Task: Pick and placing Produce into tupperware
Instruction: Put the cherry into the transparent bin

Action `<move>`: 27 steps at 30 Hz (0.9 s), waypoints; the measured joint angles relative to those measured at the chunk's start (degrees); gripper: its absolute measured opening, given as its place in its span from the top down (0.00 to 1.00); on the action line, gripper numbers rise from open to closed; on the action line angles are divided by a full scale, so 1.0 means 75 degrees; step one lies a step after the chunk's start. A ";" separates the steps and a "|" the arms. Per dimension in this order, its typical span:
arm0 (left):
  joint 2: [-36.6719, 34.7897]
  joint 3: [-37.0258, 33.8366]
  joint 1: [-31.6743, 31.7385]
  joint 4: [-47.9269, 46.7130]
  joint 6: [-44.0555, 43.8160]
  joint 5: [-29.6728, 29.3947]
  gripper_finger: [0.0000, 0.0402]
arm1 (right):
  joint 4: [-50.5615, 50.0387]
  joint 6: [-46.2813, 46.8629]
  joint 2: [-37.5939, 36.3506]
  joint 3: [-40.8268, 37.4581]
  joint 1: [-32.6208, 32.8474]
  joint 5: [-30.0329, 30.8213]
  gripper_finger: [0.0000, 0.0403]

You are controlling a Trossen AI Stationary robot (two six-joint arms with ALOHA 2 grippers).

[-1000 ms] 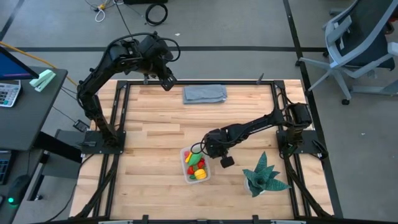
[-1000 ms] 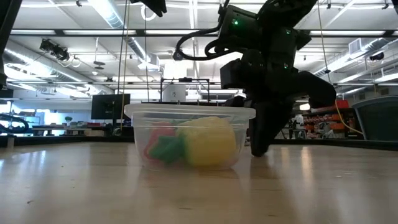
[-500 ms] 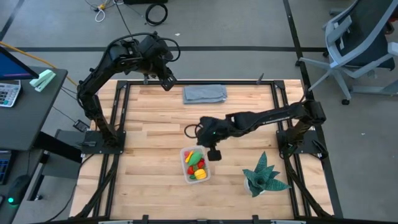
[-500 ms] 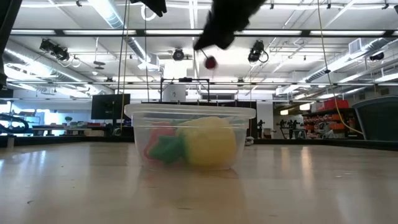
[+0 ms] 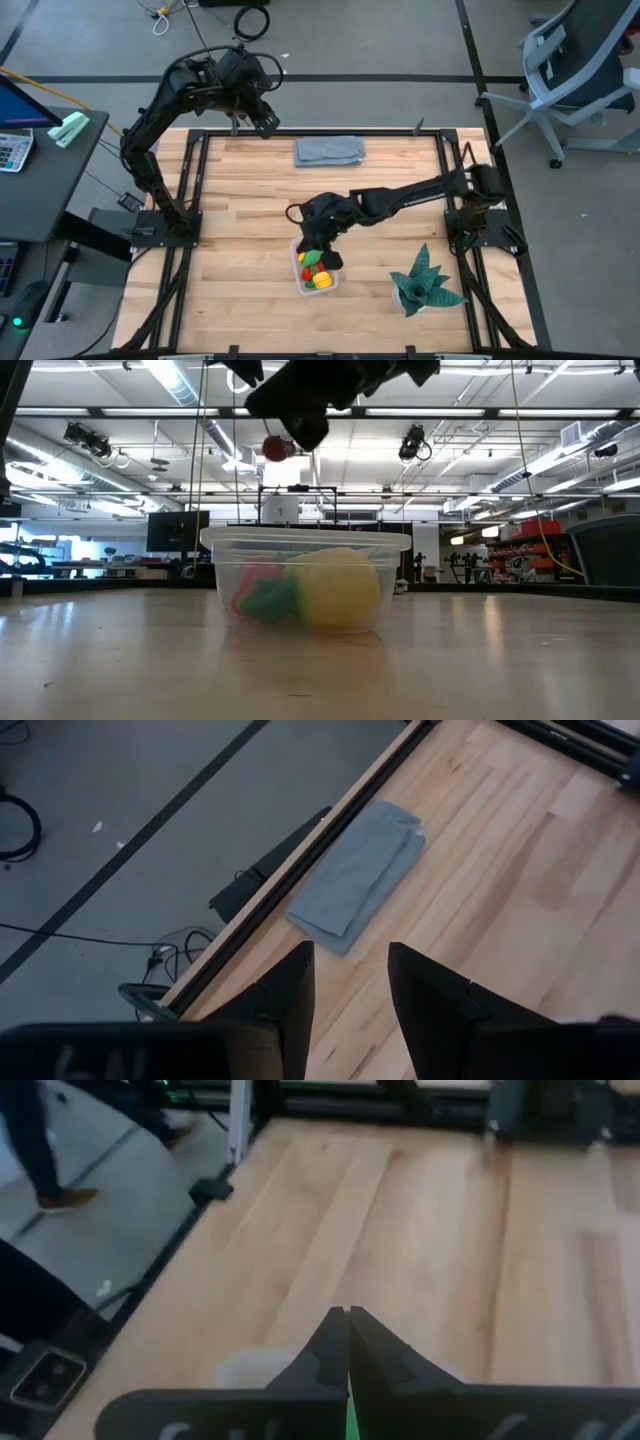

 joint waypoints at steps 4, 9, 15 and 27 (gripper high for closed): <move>0.0000 0.0000 0.0015 0.0000 -0.0021 0.0000 0.67 | 0.0159 0.0266 0.0333 0.0000 0.0000 -0.0473 1.00; 0.0000 0.0000 0.0006 0.0000 -0.0023 0.0000 0.67 | 0.0271 0.0632 0.0824 -0.0001 0.0129 -0.0955 1.00; 0.0000 -0.0003 0.0003 0.0000 -0.0023 0.0001 0.66 | 0.0788 0.1117 0.1155 0.0000 0.0227 -0.1700 1.00; 0.0000 -0.0006 -0.0003 -0.0002 -0.0026 0.0000 0.66 | 0.0816 0.1337 0.1531 -0.0009 0.0254 -0.1621 0.84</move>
